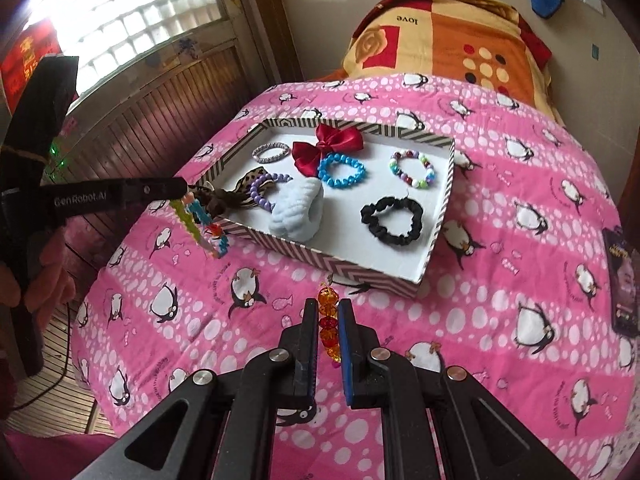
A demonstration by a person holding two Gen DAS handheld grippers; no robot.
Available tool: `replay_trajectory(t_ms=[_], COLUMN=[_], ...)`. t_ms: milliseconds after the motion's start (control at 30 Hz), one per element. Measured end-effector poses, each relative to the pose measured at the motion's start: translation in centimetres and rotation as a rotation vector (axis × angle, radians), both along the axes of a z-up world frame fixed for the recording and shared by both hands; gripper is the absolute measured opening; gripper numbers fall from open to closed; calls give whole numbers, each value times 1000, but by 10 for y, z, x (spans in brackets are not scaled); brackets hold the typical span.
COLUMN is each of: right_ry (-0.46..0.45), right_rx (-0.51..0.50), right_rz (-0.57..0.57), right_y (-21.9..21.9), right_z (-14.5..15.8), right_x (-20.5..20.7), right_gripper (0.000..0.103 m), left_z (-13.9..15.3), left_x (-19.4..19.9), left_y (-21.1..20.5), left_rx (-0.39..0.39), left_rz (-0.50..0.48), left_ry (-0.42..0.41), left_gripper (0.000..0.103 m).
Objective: Organize jewelry
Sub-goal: 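Carry the green bracelet into the tray with the left tool while the right tool carries the orange bracelet there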
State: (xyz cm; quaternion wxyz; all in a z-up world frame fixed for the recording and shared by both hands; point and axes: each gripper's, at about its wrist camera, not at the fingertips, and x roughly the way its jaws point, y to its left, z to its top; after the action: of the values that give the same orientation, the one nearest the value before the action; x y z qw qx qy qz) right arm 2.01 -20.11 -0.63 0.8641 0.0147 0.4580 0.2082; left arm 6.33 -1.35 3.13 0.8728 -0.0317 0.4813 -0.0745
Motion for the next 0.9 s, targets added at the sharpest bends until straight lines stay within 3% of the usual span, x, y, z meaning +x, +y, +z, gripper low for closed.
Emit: replay_trajectory(t_ms=[500,900], right_ry=[-90,-17], right_rx=[-19,-4], right_rz=[20,47], right_y=[1,26], right_z=[45,29], right_x=[26,85], right_gripper=[9,9], left_z=[26,12], left_x=[32,78], left_y=[13,10], left_rx=[33,30], left_rz=[34,23], left_ry=[-45,1], left_gripper=[12,12])
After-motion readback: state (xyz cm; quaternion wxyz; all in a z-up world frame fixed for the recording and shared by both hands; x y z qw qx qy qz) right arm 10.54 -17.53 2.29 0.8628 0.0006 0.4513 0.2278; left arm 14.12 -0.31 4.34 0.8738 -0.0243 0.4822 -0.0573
